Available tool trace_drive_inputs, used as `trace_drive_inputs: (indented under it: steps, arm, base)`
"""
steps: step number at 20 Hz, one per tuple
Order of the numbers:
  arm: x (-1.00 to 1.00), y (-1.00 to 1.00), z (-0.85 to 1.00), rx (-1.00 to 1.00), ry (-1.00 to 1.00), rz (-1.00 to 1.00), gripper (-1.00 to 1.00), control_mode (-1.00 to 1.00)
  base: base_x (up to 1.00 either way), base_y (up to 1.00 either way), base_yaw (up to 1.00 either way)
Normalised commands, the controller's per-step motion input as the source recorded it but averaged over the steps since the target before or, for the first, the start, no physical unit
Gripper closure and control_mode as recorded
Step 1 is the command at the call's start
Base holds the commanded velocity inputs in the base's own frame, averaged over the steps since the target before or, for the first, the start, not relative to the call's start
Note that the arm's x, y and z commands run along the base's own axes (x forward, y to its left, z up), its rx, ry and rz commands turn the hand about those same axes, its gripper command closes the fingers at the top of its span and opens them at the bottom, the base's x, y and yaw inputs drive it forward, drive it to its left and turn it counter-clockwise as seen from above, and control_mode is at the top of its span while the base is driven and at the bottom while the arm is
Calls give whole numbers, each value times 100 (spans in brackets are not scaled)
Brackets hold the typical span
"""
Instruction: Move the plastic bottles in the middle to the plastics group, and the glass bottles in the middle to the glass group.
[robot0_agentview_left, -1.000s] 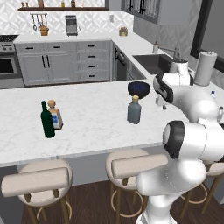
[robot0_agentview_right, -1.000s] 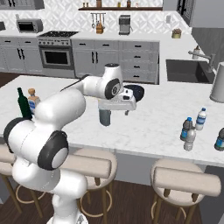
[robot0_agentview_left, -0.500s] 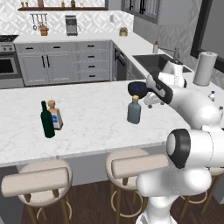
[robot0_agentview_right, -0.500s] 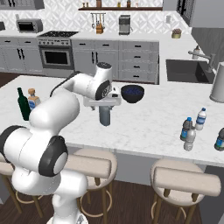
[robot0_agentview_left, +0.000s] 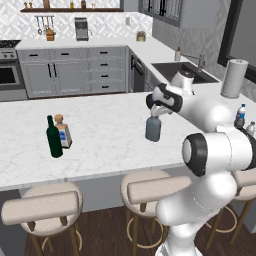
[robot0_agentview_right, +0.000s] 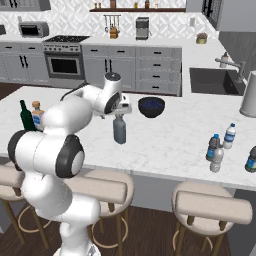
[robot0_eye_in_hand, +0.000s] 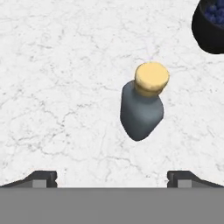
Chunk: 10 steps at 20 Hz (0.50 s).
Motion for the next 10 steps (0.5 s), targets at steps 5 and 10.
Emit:
trace_drive_inputs:
  steps: [5, 10]
  arm:
    - [64, 12, -5, 0, 3, 0, -100, -100]
    - [52, 0, -17, -5, 0, 0, -100, -100]
  base:
    - [0, 0, 0]
    - [0, 0, 0]
